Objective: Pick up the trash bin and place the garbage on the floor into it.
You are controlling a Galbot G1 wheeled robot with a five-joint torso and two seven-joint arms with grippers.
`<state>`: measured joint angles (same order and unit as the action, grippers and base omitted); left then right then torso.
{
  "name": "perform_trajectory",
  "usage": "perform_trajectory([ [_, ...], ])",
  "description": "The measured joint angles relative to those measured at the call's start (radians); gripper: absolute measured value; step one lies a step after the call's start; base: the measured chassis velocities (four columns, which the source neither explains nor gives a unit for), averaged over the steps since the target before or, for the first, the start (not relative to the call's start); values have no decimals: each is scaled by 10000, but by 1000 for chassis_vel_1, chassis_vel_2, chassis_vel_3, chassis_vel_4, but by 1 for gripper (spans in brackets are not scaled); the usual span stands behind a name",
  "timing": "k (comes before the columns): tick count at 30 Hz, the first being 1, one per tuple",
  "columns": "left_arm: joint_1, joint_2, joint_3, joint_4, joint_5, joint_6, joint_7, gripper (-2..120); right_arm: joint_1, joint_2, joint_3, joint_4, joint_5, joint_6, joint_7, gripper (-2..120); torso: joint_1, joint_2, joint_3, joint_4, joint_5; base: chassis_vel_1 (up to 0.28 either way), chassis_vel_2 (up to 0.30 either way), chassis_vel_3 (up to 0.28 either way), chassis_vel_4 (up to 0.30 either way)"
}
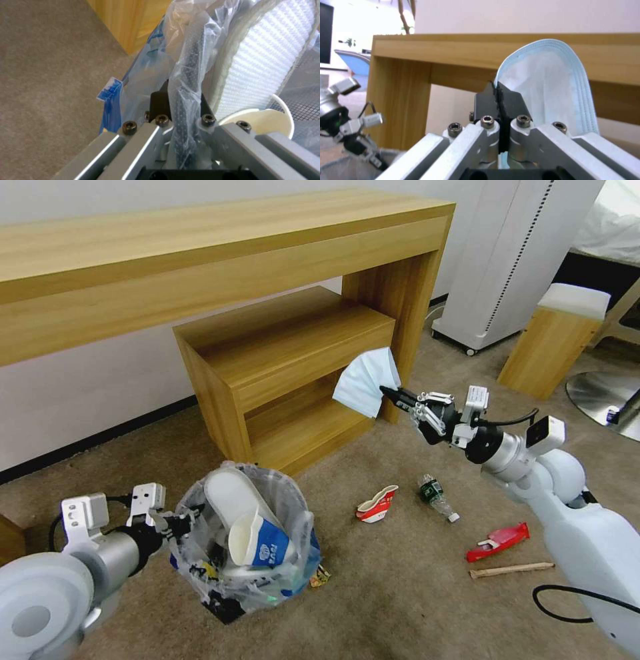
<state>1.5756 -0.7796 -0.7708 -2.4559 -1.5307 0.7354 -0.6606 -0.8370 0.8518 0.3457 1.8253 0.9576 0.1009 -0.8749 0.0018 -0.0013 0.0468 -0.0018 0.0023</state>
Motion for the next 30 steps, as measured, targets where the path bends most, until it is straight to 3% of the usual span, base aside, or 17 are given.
perform_trajectory([
  [17, -351, -160, 644, -103, -104, 0, 772, 1, -45, 310, -1486, 222, -62, -41, -903, 0, 0, 0, 1, 0, -1, 0, 0, 0, 0],
  [30, -648, -144, 691, 223, -81, 0, 1073, 1, 313, 494, -2984, -479, -734, -17, -1879, 0, 0, 0, 0, 0, -2, 0, 0, 0, 0],
])
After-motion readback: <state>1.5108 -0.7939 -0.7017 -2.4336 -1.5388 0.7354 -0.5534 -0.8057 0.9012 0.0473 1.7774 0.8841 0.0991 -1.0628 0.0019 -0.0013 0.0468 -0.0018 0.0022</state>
